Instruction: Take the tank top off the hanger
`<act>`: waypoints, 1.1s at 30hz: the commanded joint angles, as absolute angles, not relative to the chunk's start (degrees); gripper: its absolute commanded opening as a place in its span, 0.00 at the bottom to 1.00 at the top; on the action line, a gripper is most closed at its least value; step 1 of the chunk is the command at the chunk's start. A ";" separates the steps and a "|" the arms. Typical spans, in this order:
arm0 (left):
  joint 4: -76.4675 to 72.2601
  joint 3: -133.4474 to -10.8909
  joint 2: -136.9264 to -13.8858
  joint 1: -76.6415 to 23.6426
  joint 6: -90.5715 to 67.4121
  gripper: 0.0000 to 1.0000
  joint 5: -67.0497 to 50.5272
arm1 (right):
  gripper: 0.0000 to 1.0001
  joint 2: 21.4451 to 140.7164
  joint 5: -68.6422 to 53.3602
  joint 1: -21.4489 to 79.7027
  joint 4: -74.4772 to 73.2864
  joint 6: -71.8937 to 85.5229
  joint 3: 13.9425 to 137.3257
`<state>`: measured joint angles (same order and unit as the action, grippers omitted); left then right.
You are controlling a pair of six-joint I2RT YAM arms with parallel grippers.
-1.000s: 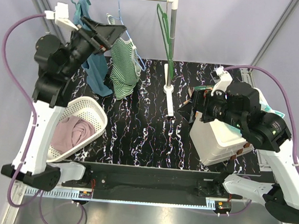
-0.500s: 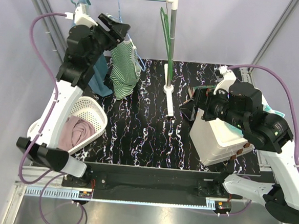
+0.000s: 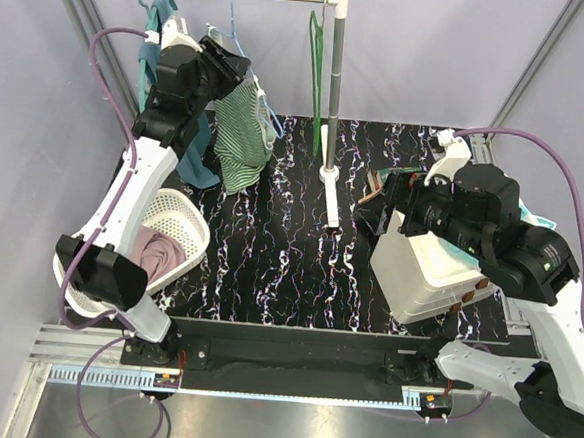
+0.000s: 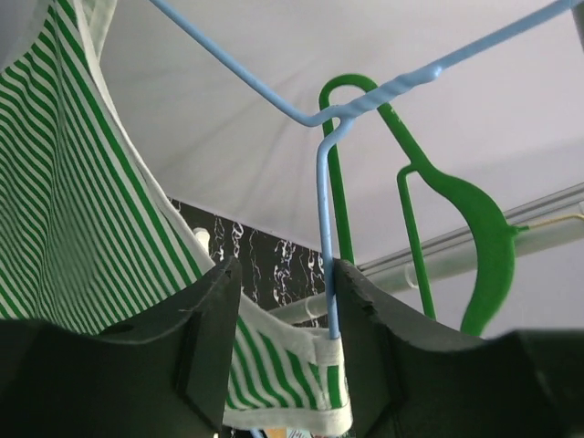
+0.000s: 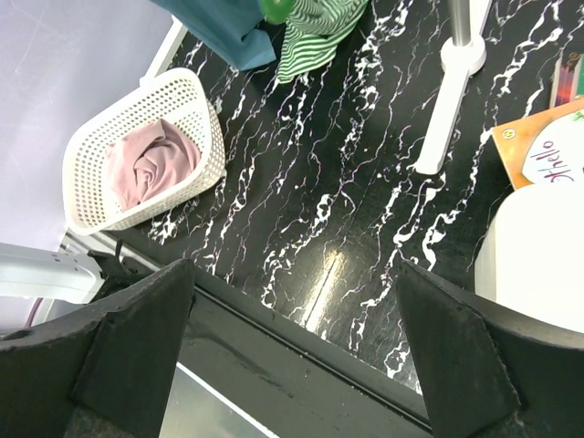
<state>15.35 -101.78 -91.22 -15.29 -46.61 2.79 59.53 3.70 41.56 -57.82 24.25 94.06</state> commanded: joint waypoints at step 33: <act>9.84 -109.26 -87.74 -13.27 -48.77 0.00 -11.77 | 1.00 55.99 5.98 41.40 -58.27 25.66 97.65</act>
<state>13.56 -111.02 -95.74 -13.39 -49.32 -7.88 56.51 6.42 41.56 -58.63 25.56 96.23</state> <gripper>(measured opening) 0.034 0.994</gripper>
